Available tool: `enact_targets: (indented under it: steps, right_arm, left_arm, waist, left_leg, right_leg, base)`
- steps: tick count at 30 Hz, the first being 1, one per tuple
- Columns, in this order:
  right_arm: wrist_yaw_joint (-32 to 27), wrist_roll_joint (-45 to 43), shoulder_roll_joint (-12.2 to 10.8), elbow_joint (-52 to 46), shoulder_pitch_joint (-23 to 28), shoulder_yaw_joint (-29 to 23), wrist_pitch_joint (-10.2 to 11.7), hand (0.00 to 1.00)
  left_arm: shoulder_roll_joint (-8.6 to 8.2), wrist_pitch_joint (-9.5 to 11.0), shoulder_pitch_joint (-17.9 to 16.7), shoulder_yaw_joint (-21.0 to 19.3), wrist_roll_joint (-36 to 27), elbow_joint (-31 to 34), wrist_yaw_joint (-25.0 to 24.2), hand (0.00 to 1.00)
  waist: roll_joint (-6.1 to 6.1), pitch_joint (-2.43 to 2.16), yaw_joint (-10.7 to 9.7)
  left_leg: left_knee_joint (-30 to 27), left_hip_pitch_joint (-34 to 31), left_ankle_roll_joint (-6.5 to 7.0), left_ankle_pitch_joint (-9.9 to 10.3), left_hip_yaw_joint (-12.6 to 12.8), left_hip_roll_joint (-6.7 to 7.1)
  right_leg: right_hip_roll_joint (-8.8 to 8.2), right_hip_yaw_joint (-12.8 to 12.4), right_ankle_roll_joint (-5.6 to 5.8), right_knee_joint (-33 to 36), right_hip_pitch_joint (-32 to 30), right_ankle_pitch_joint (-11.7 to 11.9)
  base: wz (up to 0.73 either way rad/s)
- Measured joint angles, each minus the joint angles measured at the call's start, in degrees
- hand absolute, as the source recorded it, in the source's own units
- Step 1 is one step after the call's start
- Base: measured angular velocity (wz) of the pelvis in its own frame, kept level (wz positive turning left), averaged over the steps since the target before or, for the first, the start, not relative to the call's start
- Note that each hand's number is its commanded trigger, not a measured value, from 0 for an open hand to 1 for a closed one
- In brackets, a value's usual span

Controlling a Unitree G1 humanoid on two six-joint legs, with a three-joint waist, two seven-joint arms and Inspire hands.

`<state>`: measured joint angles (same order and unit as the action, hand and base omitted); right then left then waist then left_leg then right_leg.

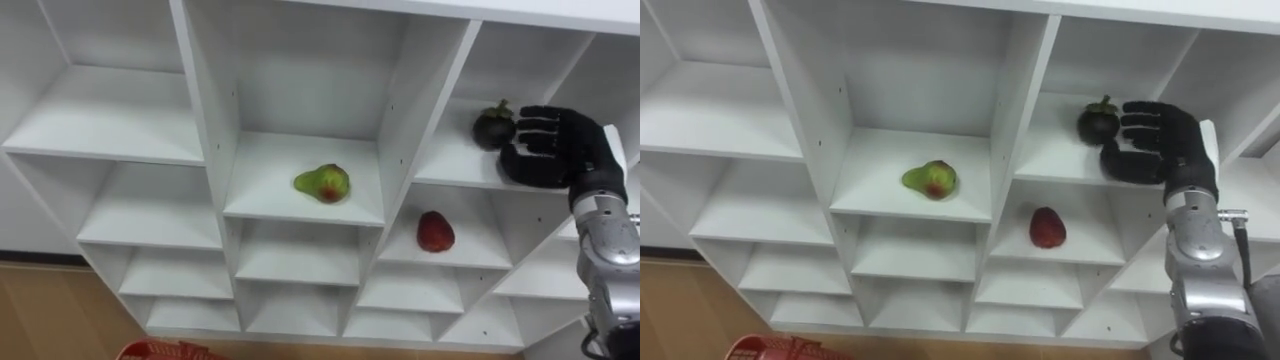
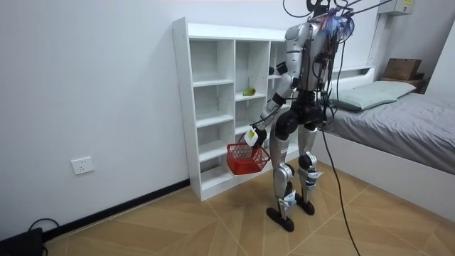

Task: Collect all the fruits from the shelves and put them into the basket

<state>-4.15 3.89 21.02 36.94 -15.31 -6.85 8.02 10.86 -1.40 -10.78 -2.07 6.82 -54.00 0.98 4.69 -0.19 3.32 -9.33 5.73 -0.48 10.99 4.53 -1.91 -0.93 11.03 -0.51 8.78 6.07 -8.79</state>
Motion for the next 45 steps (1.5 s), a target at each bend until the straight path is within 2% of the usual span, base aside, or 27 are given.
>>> enact_targets:
  steps: [14, 15, 16, 17, 18, 34, 45]
  right_arm:
    - [1.87, 0.28, -0.31, 0.59, 0.03, 1.19, -0.47, 1.00]
    - [1.87, 0.28, -0.31, 0.50, 0.26, 1.20, -0.41, 0.96]
    - [1.87, 0.28, -0.31, 0.47, 0.35, 1.20, -0.39, 0.74]
    - [1.88, 0.28, -0.30, 0.45, 0.45, 1.20, -0.39, 0.33]
    - [1.88, 0.26, -0.31, 0.47, 0.52, 1.30, -0.39, 0.00]
    - [1.56, 0.06, -0.31, -0.44, 0.61, 1.62, 0.08, 0.00]
    - [-0.23, -2.32, -0.48, -5.19, 0.64, 1.79, -2.75, 0.00]
  left_arm:
    - [-0.01, 0.01, -0.15, 0.07, -0.52, 0.00, 1.50, 1.00]
    - [-0.01, 0.01, -0.16, 0.08, -0.52, -0.01, 1.79, 1.00]
    - [-0.01, 0.01, -0.16, 0.08, -0.52, -0.01, 1.98, 1.00]
    - [-0.01, 0.01, -0.17, 0.08, -0.53, -0.01, 2.28, 1.00]
    - [0.00, 0.01, -0.17, 0.08, -0.57, -0.01, 2.34, 1.00]
    - [0.30, 0.01, 0.29, 0.13, -0.48, 0.12, 2.08, 1.00]
    - [0.28, 0.01, 0.39, 0.04, 0.06, 1.15, 0.52, 1.00]
  waist:
    - [0.12, -0.07, -0.12]
    - [0.12, -0.07, -0.10]
    - [0.12, -0.07, -0.09]
    - [0.12, -0.07, -0.08]
    - [0.11, -0.06, -0.08]
    - [0.02, -0.11, -0.03]
    - [-0.39, -0.19, -0.06]
  left_leg:
    - [0.08, -0.02, -0.01, 0.00, -0.01, 0.05]
    - [0.00, -0.01, -0.01, 0.00, -0.01, 0.05]
    - [-0.03, -0.01, -0.01, 0.00, -0.01, 0.05]
    - [-0.03, -0.01, -0.01, 0.00, -0.01, 0.05]
    - [-0.03, -0.02, -0.01, 0.00, -0.02, 0.04]
    - [-0.60, -0.13, 0.00, 0.01, 0.09, 0.09]
    - [-0.18, -0.63, 0.02, -0.01, 0.64, 0.10]
  right_leg:
    - [-0.02, 0.02, 0.00, -0.01, -0.02, 0.00]
    - [-0.02, 0.02, -0.01, 0.00, 0.04, 0.01]
    - [-0.02, 0.02, -0.01, 0.00, 0.06, 0.01]
    - [-0.03, 0.02, -0.02, 0.01, 0.10, 0.01]
    - [-0.02, 0.01, -0.03, 0.01, 0.17, 0.02]
    - [-0.03, -0.18, -0.13, -0.15, -0.57, 0.08]
    - [0.00, -0.85, -0.12, -0.02, -1.01, 0.07]
  base:
    - [0.00]
    - [0.00]
    - [0.00]
    - [0.00]
    - [0.00]
    - [0.00]
    - [-0.02]
